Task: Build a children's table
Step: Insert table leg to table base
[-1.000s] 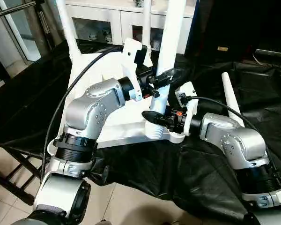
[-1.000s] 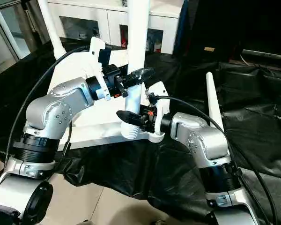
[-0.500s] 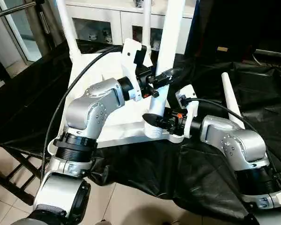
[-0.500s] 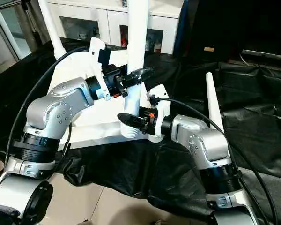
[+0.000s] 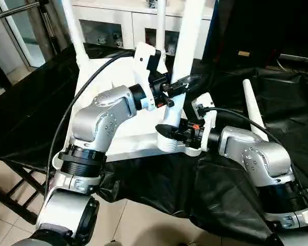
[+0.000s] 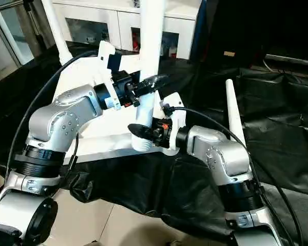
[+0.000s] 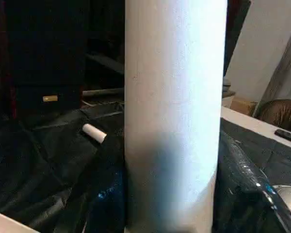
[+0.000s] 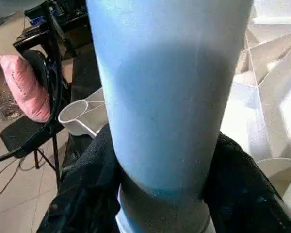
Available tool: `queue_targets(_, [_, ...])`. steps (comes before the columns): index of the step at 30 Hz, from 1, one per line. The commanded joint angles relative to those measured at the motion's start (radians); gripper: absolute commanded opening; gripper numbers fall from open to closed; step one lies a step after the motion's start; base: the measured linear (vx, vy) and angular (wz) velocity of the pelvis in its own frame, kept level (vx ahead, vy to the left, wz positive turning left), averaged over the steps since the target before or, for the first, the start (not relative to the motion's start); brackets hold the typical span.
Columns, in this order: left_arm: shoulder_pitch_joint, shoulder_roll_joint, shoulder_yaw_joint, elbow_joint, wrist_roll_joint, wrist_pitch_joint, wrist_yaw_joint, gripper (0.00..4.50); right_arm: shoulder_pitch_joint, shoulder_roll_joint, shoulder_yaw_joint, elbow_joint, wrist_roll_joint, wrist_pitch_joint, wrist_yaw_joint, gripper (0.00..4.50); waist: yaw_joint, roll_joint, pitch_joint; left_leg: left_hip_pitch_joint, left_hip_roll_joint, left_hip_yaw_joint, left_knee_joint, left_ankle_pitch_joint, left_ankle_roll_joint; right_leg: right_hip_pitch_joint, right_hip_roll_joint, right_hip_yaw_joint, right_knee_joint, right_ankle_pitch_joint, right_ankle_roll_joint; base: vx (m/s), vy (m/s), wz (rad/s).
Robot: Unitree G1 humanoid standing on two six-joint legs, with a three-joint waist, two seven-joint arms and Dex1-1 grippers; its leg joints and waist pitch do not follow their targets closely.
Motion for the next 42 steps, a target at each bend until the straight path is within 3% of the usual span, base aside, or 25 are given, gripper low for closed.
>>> queue_targets(1, [-0.020, 0.003, -0.007, -0.035, -0.008, 0.001, -0.024, 1.83, 0.004, -0.008, -0.010, -0.006, 0.013, 0.013, 0.000, 1.99, 0.000, -0.010, -0.082, -0.016, 0.012, 0.009, -0.063, 0.003, 0.061, 0.093, -0.043, 0.051, -0.072, -0.233, -0.116, 0.000, 0.000, 0.00])
queue_targets(10, [-0.016, 0.006, -0.012, -0.032, 0.009, -0.003, -0.008, 1.83, 0.008, -0.009, -0.012, -0.003, 0.005, 0.000, 0.008, 1.95, 0.001, -0.010, -0.082, -0.016, 0.013, 0.009, -0.063, 0.009, 0.061, 0.093, -0.043, 0.051, -0.070, -0.222, -0.120, 0.000, 0.000, 0.00])
queue_targets(12, [-0.014, 0.008, -0.006, -0.017, 0.016, 0.001, 0.009, 2.53, 0.016, -0.010, -0.008, -0.004, -0.006, -0.013, 0.005, 1.95, 0.000, -0.008, -0.082, -0.016, 0.013, 0.009, -0.063, 0.003, 0.059, 0.093, -0.044, 0.051, -0.072, -0.227, -0.120, 0.000, 0.000, 0.00])
queue_targets(13, [-0.012, 0.010, -0.006, -0.015, 0.016, 0.003, 0.008, 2.53, 0.020, -0.010, -0.007, -0.005, -0.011, -0.021, 0.003, 1.95, 0.000, -0.009, -0.082, -0.016, 0.013, 0.009, -0.063, 0.003, 0.060, 0.093, -0.043, 0.051, -0.071, -0.227, -0.119, 0.000, 0.000, 0.00])
queue_targets(19, [0.028, -0.037, 0.029, -0.030, 0.022, -0.155, 0.021, 3.00, 0.058, 0.049, -0.046, -0.003, -0.042, -0.161, -0.063, 1.91, -0.002, -0.013, -0.082, -0.020, 0.011, 0.010, -0.063, 0.001, 0.058, 0.093, -0.045, 0.050, -0.078, -0.251, -0.100, 0.000, 0.000, 0.00])
queue_targets(23, [0.057, -0.051, 0.039, -0.052, 0.001, -0.162, 0.017, 3.00, 0.076, 0.098, -0.084, 0.001, -0.039, -0.208, -0.119, 1.89, -0.002, -0.013, -0.081, -0.016, 0.014, 0.010, -0.066, -0.013, 0.056, 0.090, -0.045, 0.050, -0.076, -0.270, -0.101, 0.000, 0.000, 0.00])
queue_targets(24, [0.069, -0.051, 0.035, -0.057, 0.004, -0.170, 0.015, 3.00, 0.080, 0.110, -0.093, 0.006, -0.042, -0.230, -0.137, 1.89, -0.003, -0.008, -0.080, -0.015, 0.014, 0.010, -0.067, -0.019, 0.056, 0.088, -0.045, 0.050, -0.079, -0.283, -0.094, 0.000, 0.000, 0.00])
queue_targets(27, [0.093, -0.041, 0.033, -0.050, 0.026, -0.193, 0.027, 3.00, 0.089, 0.116, -0.099, 0.026, -0.084, -0.301, -0.187, 1.89, -0.005, -0.008, -0.080, -0.015, 0.014, 0.010, -0.068, -0.019, 0.049, 0.087, -0.043, 0.050, -0.079, -0.283, -0.081, 0.000, 0.000, 0.00])
queue_targets(28, [0.110, -0.005, 0.013, -0.024, 0.078, -0.209, 0.034, 3.00, 0.092, 0.098, -0.095, 0.045, -0.140, -0.345, -0.227, 1.89, -0.006, -0.005, -0.080, -0.013, 0.013, 0.010, -0.068, -0.020, 0.049, 0.087, -0.042, 0.050, -0.080, -0.282, -0.081, 0.000, 0.000, 0.00])
queue_targets(30, [0.119, 0.014, 0.000, -0.010, 0.109, -0.222, 0.033, 3.00, 0.094, 0.089, -0.094, 0.055, -0.167, -0.365, -0.244, 1.89, -0.009, -0.005, -0.078, -0.012, 0.011, 0.009, -0.070, -0.035, 0.037, 0.086, -0.040, 0.049, -0.084, -0.309, -0.055, 0.000, 0.000, 0.00])
queue_targets(33, [0.147, 0.090, -0.074, 0.029, 0.231, -0.249, 0.045, 3.00, 0.097, 0.077, -0.121, 0.085, -0.191, -0.371, -0.284, 1.89, -0.013, -0.005, -0.078, -0.009, 0.009, 0.009, -0.072, -0.049, 0.035, 0.085, -0.037, 0.049, -0.084, -0.322, -0.034, 0.000, 0.000, 0.00])
queue_targets(37, [0.192, 0.143, -0.142, 0.028, 0.251, -0.245, -0.044, 3.00, 0.103, 0.039, -0.126, 0.106, -0.215, -0.368, -0.292, 1.89, -0.012, -0.005, -0.079, -0.009, 0.013, 0.009, -0.073, -0.050, 0.037, 0.083, -0.042, 0.052, -0.080, -0.305, -0.063, 0.000, 0.000, 0.00])
queue_targets(38, [0.195, 0.146, -0.149, 0.028, 0.252, -0.247, -0.054, 3.00, 0.104, 0.037, -0.127, 0.107, -0.214, -0.366, -0.291, 1.89, -0.016, -0.014, -0.079, -0.012, 0.014, 0.010, -0.073, -0.051, 0.042, 0.084, -0.042, 0.053, -0.079, -0.295, -0.076, 0.000, 0.000, 0.00])
queue_targets(40, [0.225, 0.181, -0.236, 0.033, 0.278, -0.269, -0.158, 3.00, 0.102, 0.017, -0.118, 0.114, -0.216, -0.355, -0.279, 1.89, -0.014, -0.009, -0.077, -0.012, 0.015, 0.010, -0.074, -0.054, 0.049, 0.082, -0.044, 0.056, -0.079, -0.297, -0.088, 0.000, 0.000, 0.00])
queue_targets(42, [0.229, 0.182, -0.274, 0.073, 0.305, -0.283, -0.186, 3.00, 0.099, 0.010, -0.105, 0.120, -0.225, -0.353, -0.263, 1.89, -0.018, -0.009, -0.076, -0.013, 0.014, 0.011, -0.074, -0.061, 0.050, 0.084, -0.044, 0.056, -0.080, -0.303, -0.085, 0.000, 0.000, 0.00])
